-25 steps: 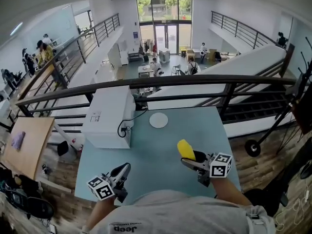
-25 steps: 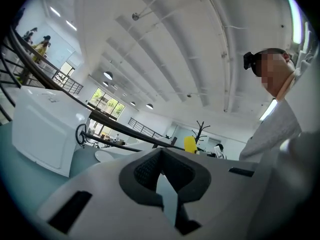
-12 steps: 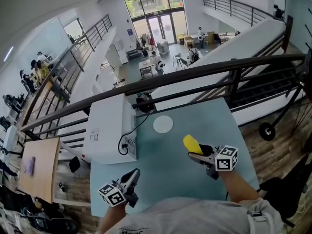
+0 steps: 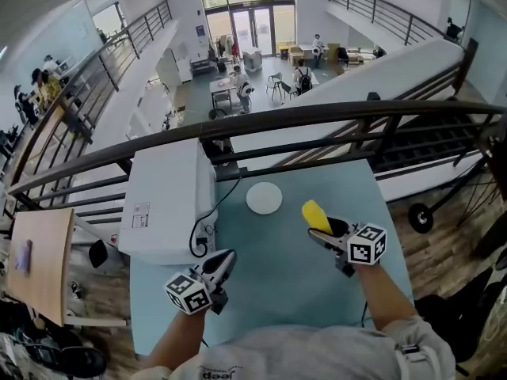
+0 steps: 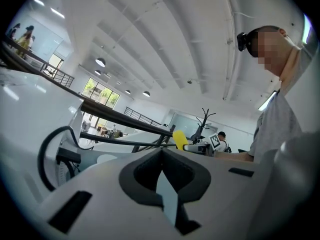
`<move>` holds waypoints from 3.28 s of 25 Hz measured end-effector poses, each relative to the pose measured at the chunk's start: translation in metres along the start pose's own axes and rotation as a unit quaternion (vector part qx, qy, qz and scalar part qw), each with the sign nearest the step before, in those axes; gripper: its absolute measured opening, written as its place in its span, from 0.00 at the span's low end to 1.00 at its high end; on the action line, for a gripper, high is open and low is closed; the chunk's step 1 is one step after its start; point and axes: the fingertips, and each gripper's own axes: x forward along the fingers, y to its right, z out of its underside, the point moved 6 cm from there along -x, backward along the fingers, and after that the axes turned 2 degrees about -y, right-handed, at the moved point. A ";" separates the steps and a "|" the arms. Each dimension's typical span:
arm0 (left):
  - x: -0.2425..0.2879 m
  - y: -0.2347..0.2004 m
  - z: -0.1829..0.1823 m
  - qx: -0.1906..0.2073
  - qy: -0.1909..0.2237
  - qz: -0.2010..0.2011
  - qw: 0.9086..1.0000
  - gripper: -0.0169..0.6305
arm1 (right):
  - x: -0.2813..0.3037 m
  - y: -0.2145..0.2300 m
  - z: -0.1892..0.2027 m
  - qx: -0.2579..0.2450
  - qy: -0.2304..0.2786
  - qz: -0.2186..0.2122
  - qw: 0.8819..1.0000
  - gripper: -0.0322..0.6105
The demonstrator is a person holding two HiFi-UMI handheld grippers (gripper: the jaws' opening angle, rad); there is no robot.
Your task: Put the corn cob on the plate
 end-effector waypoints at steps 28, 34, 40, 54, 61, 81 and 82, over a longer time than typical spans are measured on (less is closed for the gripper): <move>0.141 -0.093 0.075 0.049 -0.045 0.005 0.998 0.04 | 0.223 0.137 0.025 -0.111 -0.146 0.013 0.983 0.45; 0.154 -0.108 0.093 0.045 -0.048 -0.001 0.998 0.04 | 0.260 0.149 0.033 -0.152 -0.174 0.014 0.973 0.45; 0.159 -0.119 0.106 0.055 -0.050 -0.005 0.997 0.04 | 0.288 0.158 0.046 -0.179 -0.196 0.016 0.964 0.45; 0.166 -0.123 0.122 0.061 -0.052 -0.008 0.997 0.04 | 0.310 0.168 0.062 -0.253 -0.240 0.037 0.936 0.45; 0.165 -0.125 0.125 0.060 -0.051 -0.010 0.997 0.04 | 0.318 0.166 0.063 -0.297 -0.256 0.041 0.919 0.45; 0.162 -0.127 0.129 0.052 -0.051 -0.010 0.997 0.04 | 0.326 0.167 0.072 -0.326 -0.263 0.047 0.907 0.50; 0.161 -0.127 0.129 0.052 -0.051 -0.010 0.997 0.04 | 0.326 0.167 0.073 -0.322 -0.263 0.044 0.908 0.51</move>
